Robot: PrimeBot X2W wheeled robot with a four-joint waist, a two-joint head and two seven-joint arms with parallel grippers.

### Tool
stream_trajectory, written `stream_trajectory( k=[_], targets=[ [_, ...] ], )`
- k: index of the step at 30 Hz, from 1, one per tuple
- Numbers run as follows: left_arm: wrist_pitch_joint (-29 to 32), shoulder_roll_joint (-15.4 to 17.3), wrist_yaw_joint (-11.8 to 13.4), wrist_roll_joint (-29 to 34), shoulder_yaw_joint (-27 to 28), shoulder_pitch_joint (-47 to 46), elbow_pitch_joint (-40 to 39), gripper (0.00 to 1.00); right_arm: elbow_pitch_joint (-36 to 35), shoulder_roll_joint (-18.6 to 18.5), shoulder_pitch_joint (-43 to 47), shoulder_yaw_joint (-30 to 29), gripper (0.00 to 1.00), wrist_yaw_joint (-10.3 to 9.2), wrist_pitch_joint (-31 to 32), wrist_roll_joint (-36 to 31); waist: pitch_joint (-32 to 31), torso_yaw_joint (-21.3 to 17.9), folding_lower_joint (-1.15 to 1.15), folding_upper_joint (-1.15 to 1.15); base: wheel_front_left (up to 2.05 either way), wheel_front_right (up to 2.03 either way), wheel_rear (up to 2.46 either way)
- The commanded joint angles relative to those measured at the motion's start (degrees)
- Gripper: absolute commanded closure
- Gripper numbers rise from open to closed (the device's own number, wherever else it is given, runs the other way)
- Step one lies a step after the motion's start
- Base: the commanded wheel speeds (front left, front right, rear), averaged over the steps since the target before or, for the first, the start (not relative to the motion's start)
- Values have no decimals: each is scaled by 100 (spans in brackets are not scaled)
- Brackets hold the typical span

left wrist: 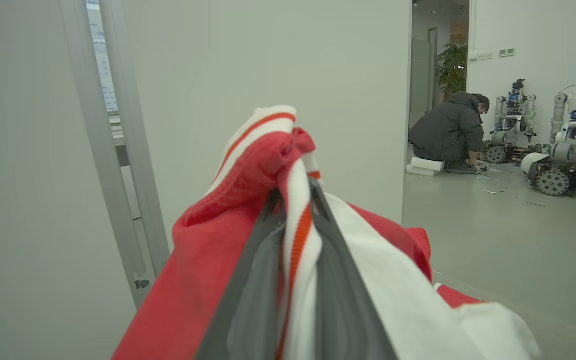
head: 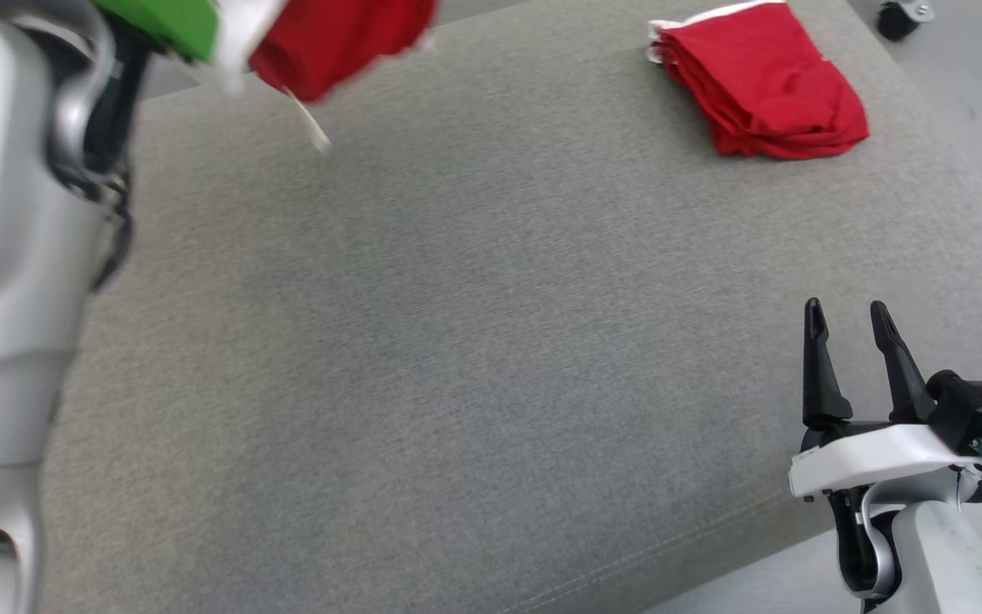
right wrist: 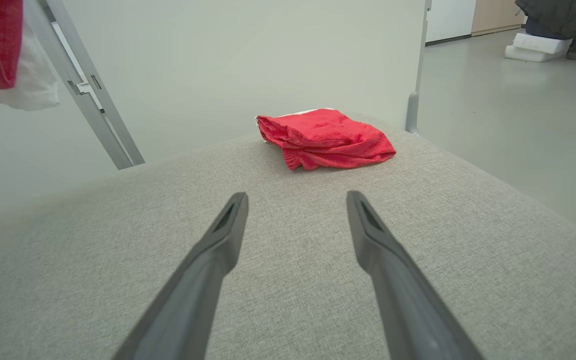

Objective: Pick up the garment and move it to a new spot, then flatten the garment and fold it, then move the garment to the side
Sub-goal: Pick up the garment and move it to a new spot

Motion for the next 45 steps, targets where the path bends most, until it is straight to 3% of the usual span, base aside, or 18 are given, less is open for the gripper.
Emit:
stream_trajectory(
  k=[1,10,16,17,18,19,26,34,45],
  targets=[
    [10,-94,27,-10,-88,234,-45,100,13,4,-9,40,0,-5,-16,58,-37,-308,0,-1,0,0,0],
    [-374,-491,212,-88,-499,1691,169,100,58,6,-63,267,0,-5,-16,273,85,-436,0,-1,0,0,0],
    [-684,-685,201,-248,-674,2618,682,100,97,4,-89,370,0,-5,-16,306,69,-373,0,-1,0,0,0],
    [-716,-723,184,-264,-703,2700,744,93,107,3,-79,377,0,-5,-16,300,56,-344,0,-1,0,0,0],
    [-772,-753,177,-248,-738,2771,816,35,116,2,-68,391,0,-5,-16,289,37,-316,0,-1,0,0,0],
    [-824,-773,184,-219,-763,2810,875,0,122,2,-57,401,0,-5,-16,276,13,-284,0,-1,0,0,0],
    [-1231,-802,266,-52,-739,2895,943,0,132,1,48,399,0,-5,-16,115,-347,23,0,-1,0,0,0],
    [-1377,-506,505,168,-383,3349,560,0,31,0,221,323,0,-5,-16,-88,-759,625,0,-1,0,0,0],
    [-1363,-70,881,577,829,4663,-633,0,-61,0,311,344,0,-5,-16,-284,-1028,1367,0,-1,0,0,0]
  ],
)
